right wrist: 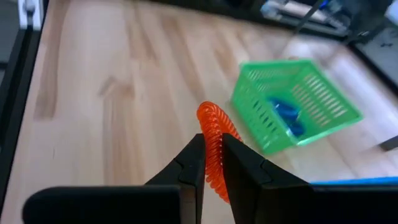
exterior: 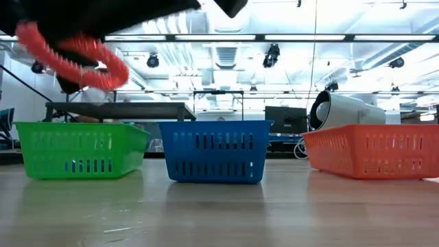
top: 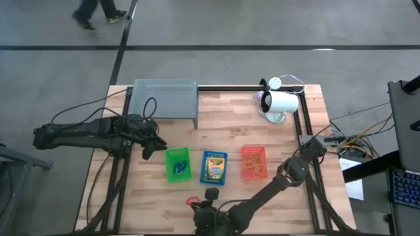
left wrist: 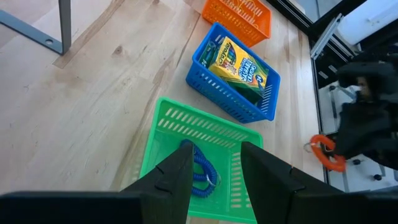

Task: Pick & Place Office Desk Supplies
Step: Put the orange spring keychain into the green bin

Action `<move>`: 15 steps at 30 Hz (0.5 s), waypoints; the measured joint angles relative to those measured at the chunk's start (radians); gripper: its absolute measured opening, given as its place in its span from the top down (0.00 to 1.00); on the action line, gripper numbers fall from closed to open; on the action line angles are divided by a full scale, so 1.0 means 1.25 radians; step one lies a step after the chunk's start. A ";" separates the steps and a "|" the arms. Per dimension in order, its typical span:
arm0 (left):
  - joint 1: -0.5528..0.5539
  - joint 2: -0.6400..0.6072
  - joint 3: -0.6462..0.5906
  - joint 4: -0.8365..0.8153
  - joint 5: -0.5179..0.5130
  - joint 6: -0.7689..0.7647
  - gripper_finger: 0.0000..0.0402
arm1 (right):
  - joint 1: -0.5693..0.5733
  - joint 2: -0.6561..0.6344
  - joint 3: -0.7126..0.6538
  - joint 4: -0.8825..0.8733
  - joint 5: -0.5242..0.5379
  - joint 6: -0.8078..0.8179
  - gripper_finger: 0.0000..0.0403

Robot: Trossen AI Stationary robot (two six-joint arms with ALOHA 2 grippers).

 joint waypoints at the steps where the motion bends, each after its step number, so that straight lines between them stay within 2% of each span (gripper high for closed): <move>1: 0.000 0.000 0.000 0.000 0.000 0.000 0.66 | 0.000 0.000 0.008 0.000 0.010 -0.001 0.89; 15: 0.000 0.000 0.000 0.000 0.000 0.000 0.66 | -0.024 -0.002 0.101 0.001 0.034 -0.134 0.89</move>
